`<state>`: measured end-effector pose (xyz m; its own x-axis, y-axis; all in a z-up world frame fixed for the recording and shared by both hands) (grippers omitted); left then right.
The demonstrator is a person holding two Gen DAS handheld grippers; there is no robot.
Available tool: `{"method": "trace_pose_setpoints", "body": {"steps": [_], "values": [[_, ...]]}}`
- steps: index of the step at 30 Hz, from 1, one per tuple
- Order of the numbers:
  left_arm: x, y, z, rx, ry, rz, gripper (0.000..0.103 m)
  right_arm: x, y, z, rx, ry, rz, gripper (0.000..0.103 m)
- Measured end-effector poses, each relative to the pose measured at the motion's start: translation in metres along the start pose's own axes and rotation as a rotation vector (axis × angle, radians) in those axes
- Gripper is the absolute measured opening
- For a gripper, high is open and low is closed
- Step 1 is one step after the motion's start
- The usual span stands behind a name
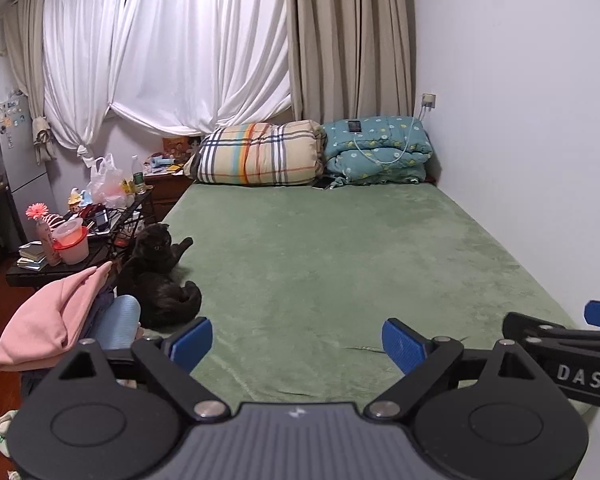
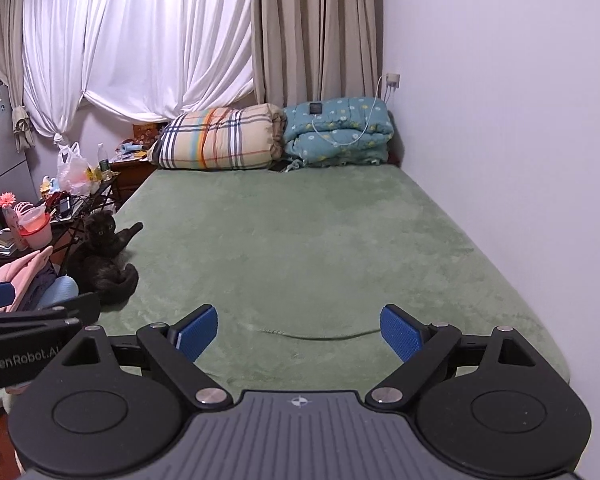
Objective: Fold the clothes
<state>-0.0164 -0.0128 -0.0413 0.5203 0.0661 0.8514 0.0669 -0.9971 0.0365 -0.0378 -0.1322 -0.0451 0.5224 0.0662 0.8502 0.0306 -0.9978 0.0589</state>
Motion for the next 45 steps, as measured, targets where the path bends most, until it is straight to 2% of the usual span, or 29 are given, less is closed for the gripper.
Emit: {"method": "trace_pose_setpoints", "body": {"steps": [16,45], "values": [[0.002,-0.004,-0.007,0.041,0.007,-0.011,0.092,-0.002,-0.011,-0.013,0.013,0.021,-0.006,0.089],[0.002,-0.006,-0.009,0.049,0.009,-0.01,0.092,0.001,-0.013,-0.017,0.015,0.027,-0.005,0.089]]}}
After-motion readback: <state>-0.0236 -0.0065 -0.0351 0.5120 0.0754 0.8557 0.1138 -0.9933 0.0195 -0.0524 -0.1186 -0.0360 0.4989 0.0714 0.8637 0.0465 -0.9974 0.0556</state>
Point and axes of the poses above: each gripper's, at about its wrist camera, not at the fingertips, and z roughly the way its jaws point, y to its right, x to its top, the point moved 5 cm from there along z, roughly the way its jaws point, and after that the axes turned 5 degrees about -z, right-handed, at the moved point
